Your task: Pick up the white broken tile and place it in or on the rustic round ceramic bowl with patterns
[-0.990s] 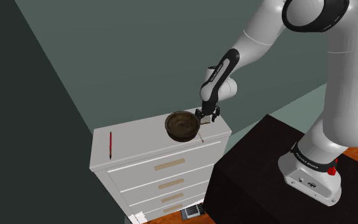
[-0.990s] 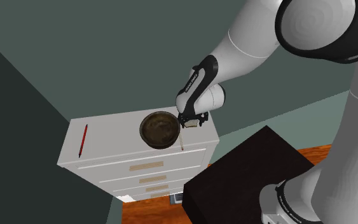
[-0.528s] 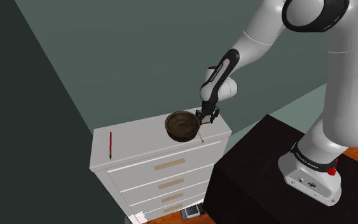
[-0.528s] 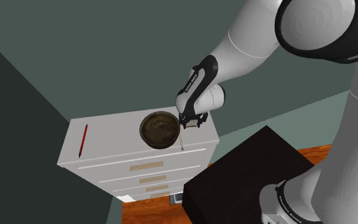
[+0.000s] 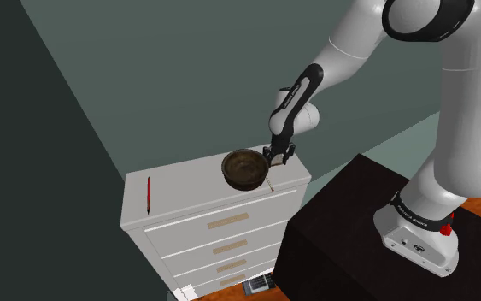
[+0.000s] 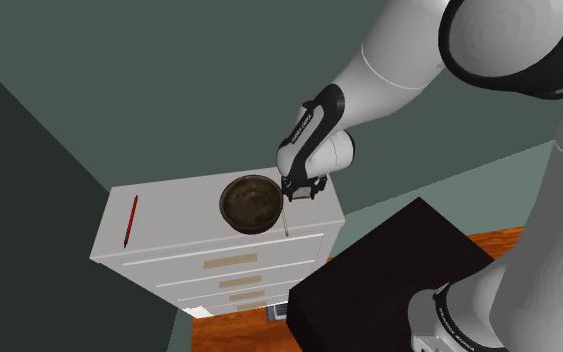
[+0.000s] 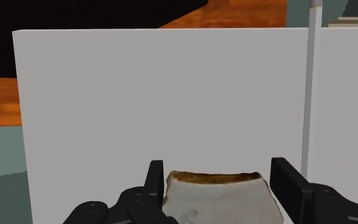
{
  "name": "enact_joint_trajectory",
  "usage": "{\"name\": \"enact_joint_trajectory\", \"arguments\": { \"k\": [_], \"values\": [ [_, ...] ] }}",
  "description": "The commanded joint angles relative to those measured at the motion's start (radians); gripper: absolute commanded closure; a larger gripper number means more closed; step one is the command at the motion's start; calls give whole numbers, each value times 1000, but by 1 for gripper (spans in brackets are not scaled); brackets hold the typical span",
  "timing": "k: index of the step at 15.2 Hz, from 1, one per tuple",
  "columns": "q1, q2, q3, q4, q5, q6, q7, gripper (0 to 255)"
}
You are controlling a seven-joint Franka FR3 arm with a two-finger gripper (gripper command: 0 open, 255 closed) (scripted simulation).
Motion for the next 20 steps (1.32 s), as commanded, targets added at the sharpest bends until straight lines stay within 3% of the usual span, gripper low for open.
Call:
{"name": "enact_joint_trajectory", "arguments": {
  "k": [1,20],
  "values": [
    [3,-26,-5,-8,-5,-19,5,255],
    [26,-292,-44,-44,-75,-246,77,255]
  ]
}}
